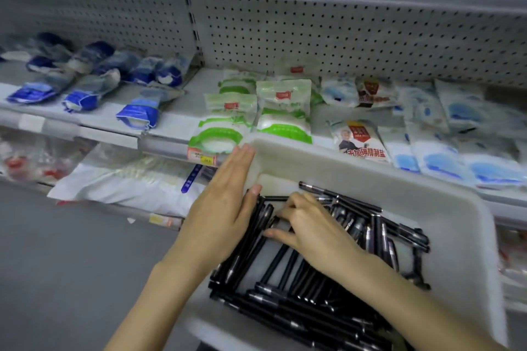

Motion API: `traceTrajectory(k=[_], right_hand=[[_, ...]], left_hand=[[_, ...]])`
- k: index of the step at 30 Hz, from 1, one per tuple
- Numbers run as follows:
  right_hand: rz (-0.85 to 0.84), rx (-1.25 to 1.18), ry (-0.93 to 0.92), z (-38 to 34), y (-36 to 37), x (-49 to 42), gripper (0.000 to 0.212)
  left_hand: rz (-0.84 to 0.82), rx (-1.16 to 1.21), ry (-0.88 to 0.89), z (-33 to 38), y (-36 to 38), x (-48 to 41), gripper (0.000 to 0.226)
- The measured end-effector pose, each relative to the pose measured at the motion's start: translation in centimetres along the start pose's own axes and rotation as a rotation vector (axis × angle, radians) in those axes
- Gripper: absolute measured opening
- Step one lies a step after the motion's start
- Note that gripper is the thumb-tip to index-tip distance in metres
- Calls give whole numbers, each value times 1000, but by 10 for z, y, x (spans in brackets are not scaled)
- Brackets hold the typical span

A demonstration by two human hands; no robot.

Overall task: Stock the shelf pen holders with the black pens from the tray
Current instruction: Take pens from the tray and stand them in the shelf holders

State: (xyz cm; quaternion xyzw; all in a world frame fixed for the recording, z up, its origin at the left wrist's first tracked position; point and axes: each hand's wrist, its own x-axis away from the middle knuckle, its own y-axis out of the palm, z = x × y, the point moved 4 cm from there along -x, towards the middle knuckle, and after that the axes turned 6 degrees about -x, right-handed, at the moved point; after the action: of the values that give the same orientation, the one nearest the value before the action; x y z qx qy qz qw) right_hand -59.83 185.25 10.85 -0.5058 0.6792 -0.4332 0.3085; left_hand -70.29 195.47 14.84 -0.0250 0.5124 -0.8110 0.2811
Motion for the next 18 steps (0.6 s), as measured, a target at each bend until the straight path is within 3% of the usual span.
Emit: traceTrajectory(k=[5,9,15,18], right_hand=[[-13,-216,77,0,4,6,50],[93,-561,168,-7,2,13,36],[282,-884,270,-12,8,17,39],[270,-1000,275,-12,11,17,38]], left_hand=[[19,9,-16,4,0,1,54],[16,21,-28,5,0,2,56],[20,113,-48,3,-3,1,52],[39,138,-36,5,-4,1,55]])
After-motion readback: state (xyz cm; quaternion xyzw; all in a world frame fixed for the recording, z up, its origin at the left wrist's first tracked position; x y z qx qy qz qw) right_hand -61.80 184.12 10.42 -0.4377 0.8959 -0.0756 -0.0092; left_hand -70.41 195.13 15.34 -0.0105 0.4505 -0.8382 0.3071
